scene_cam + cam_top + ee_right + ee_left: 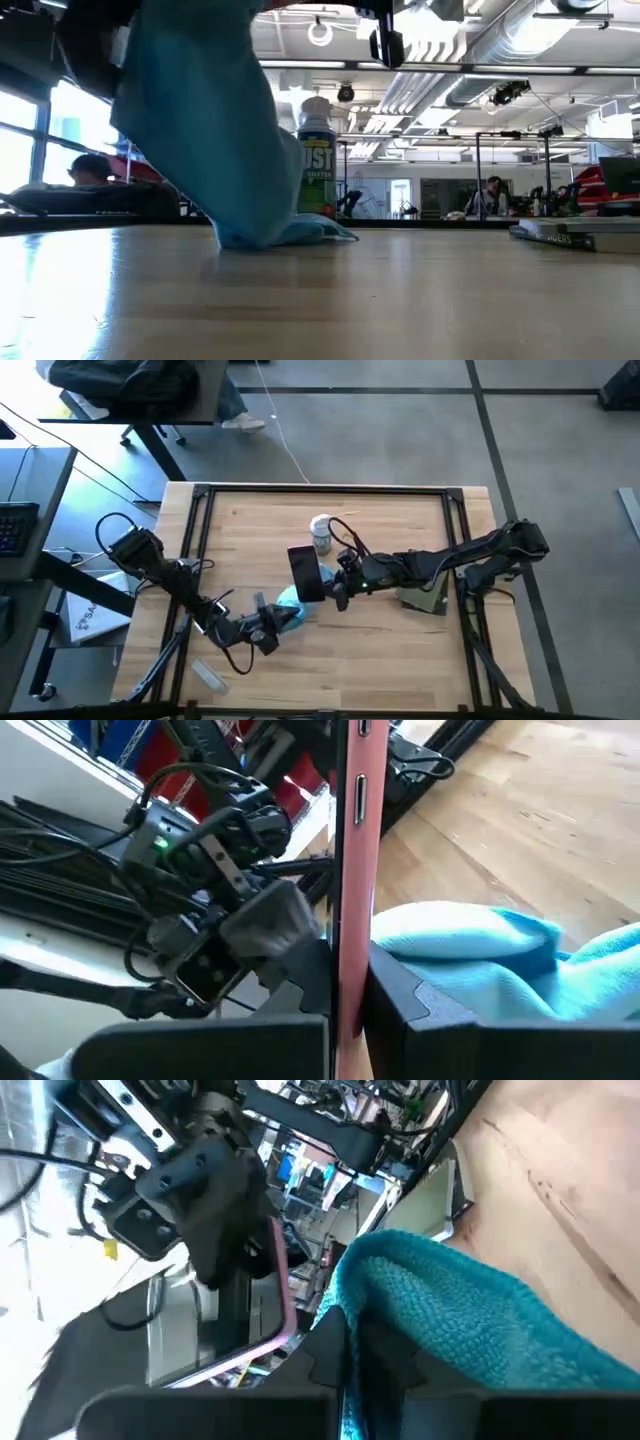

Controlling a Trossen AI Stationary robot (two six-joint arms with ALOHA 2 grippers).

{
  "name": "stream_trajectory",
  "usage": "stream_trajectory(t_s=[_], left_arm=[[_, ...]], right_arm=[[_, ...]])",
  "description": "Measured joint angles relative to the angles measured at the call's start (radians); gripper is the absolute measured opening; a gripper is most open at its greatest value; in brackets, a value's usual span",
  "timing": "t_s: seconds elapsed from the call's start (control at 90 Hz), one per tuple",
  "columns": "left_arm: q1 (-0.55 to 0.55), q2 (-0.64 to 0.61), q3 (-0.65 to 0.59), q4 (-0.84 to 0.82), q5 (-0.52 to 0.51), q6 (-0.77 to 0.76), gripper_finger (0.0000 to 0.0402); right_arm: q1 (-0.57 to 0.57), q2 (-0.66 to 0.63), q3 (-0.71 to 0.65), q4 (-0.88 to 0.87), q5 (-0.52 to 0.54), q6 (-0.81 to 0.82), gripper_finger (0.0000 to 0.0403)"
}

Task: Apply microfiber cloth
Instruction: Wipe the front and back of the pink cellphone with a blue microfiber cloth

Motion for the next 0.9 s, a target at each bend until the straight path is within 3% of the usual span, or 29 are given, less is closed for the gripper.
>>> stream_trajectory(t_s=[0.167,0.456,0.689,0.9], left_arm=[[0.004,-0.054,0.001,0.001,-0.1,0.141,0.0],[0.149,-0.1,0.001,0.001,-0.02,0.433,0.0],[0.22,-0.101,0.003,-0.028,0.244,0.364,0.0],[0.2,-0.1,0.003,-0.071,0.27,0.293,0.0]], right_arm=[[0.0,0.0,0.0,-0.007,0.006,-0.001,0.0001],[-0.002,0.001,-0.002,-0.031,0.03,0.0,0.0001],[0.0,0.002,-0.004,-0.047,0.04,0.0,0.0001],[-0.001,0.002,-0.004,-0.03,0.05,0.0,0.0001]])
